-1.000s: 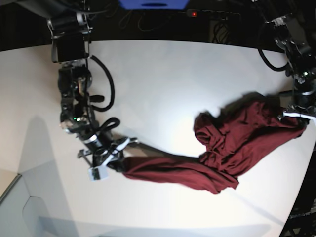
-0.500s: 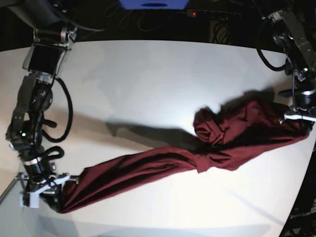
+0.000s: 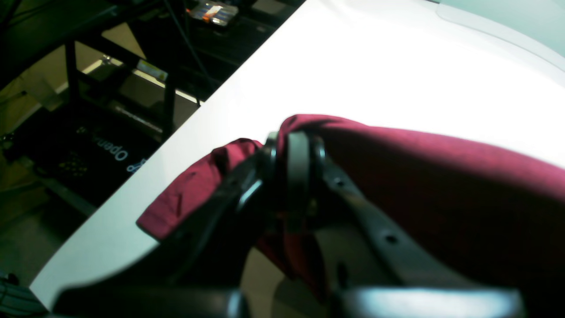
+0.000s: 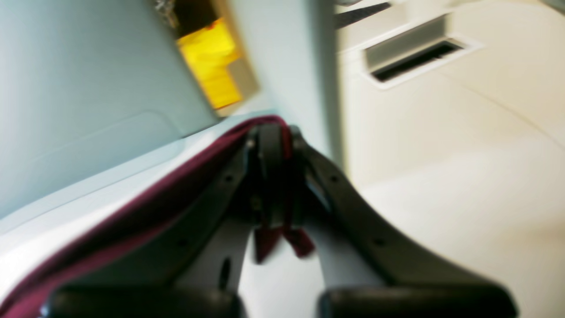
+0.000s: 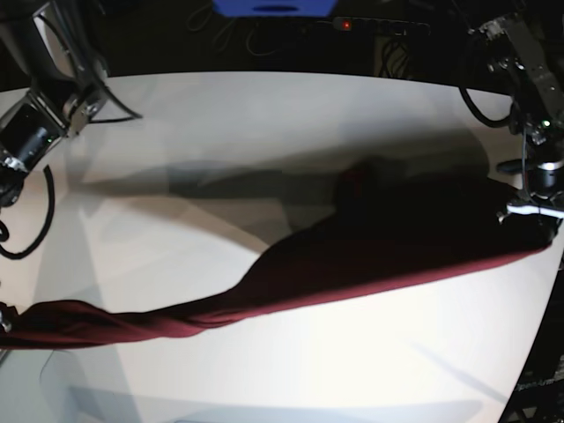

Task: Layout the t-shirt on the table in an organized manner, then fold the t-shirt properly
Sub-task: 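Pull the shirt apart with both grippers, stretching it flat lengthwise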

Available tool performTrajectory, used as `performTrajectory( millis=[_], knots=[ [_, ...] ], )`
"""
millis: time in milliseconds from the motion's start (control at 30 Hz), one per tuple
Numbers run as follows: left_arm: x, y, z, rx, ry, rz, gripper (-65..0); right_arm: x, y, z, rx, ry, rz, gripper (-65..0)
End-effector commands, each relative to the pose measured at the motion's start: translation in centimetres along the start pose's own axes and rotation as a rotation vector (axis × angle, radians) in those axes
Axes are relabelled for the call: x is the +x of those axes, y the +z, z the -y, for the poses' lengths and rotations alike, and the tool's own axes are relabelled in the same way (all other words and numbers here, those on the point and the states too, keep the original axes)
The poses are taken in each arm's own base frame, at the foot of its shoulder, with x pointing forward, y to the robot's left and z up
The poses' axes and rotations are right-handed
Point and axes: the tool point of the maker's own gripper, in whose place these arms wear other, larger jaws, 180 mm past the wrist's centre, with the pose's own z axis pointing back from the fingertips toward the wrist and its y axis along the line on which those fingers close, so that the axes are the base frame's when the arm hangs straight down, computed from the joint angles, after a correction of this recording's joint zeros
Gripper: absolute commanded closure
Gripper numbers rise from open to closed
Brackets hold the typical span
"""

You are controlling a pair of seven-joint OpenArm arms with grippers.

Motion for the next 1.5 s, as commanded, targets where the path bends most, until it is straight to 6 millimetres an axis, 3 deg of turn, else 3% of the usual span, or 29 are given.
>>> performTrajectory(
  millis=[0, 100, 367, 600, 667, 833, 900, 1067, 1167, 1300, 1367, 1467],
  knots=[
    [1.7, 0.1, 0.0, 0.004, -0.003, 0.062, -0.3, 2.3, 0.2, 0.6, -0.007, 0.004, 0.068, 0.0],
    [-0.2, 0.3, 1.2, -0.019, 0.017, 0.019, -0.3, -0.5, 1.8, 3.1, -0.056, 0.01, 0.012, 0.0],
    [-5.9, 2.3, 3.3, -0.092, -0.051, -0.129, -0.3, -10.1, 6.6, 6.8, -0.142, -0.009, -0.174, 0.0],
    [-9.8, 2.0, 2.3, -0.072, -0.052, -0.234, -1.3, -14.3, 9.4, 8.2, -0.17, 0.006, -0.28, -0.1],
    [-10.3, 2.0, 2.2, -0.069, -0.052, -0.245, -5.4, -15.1, 10.1, 8.4, -0.176, 0.004, -0.296, -3.5],
    [-10.4, 2.4, 2.4, -0.073, -0.04, -0.246, -24.0, -15.9, 10.9, 8.7, -0.183, 0.012, -0.32, -14.8],
    [-9.4, 2.5, 2.5, -0.079, -0.042, -0.222, -28.3, -15.3, 11.2, 8.8, -0.183, 0.03, -0.308, -20.6],
    [-5.3, 3.1, 3.8, -0.107, -0.047, -0.109, -29.3, -11.6, 12.8, 9.2, -0.218, 0.068, -0.206, -29.4],
    [-2.9, 2.8, 4.4, -0.114, -0.037, -0.044, -29.3, -8.9, 13.4, 9.6, -0.245, 0.079, -0.133, -30.2],
    [0.4, 1.1, 5.6, -0.121, -0.003, 0.039, -29.3, -7.8, 12.7, 8.8, -0.23, 0.075, -0.101, -30.2],
    [0.5, -0.3, 6.1, -0.125, 0.019, 0.034, -29.4, -8.0, 11.8, 7.3, -0.188, 0.08, -0.108, -30.4],
    [0.1, -2.8, 6.6, -0.123, 0.056, 0.009, -29.5, -9.9, 10.0, 1.8, -0.027, 0.132, -0.161, -33.5]
  ],
)
